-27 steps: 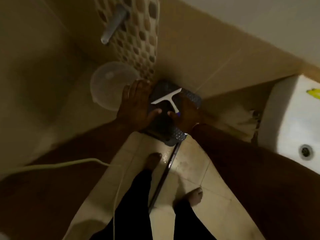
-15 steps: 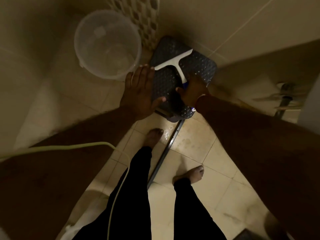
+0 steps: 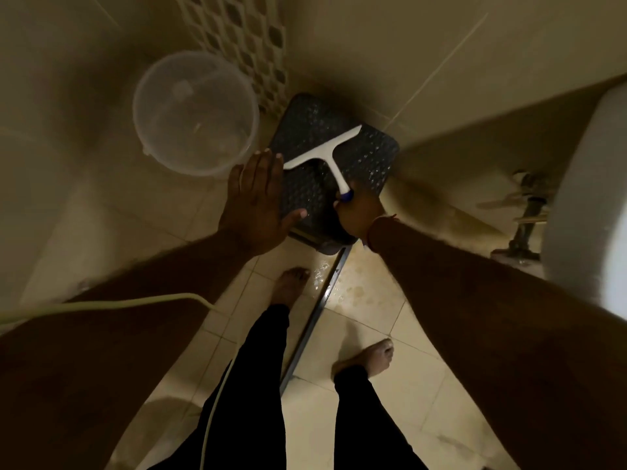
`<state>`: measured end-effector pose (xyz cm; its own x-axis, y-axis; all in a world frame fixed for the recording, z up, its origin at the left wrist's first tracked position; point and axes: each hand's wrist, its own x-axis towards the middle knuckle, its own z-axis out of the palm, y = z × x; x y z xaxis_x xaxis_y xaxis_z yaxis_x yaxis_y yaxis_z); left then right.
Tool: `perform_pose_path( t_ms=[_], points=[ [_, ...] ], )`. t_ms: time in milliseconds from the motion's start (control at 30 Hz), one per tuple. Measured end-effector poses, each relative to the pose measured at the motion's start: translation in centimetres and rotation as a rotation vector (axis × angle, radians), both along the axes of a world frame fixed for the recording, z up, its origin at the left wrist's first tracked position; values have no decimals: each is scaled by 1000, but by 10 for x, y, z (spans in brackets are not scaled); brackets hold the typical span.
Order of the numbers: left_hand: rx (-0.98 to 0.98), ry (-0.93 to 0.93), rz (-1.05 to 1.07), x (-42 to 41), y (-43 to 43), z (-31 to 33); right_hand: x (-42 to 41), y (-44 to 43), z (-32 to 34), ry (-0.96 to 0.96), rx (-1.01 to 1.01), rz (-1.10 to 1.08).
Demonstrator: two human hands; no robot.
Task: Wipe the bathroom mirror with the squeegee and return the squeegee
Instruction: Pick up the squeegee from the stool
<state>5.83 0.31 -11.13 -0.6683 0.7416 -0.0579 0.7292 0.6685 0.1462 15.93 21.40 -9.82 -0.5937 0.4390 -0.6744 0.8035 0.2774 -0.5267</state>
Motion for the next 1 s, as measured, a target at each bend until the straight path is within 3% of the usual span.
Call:
perform_pose_path(
  t_ms=[300,633,1000],
  points=[
    [136,118,4,-17,27,94,5,14,116,218,-25,-179],
    [378,227,81,-71,59,261,-19,67,313,694,372,-150],
    [640,371,-109,-83,144,465,2,100,518,1001,658,-174]
  ],
)
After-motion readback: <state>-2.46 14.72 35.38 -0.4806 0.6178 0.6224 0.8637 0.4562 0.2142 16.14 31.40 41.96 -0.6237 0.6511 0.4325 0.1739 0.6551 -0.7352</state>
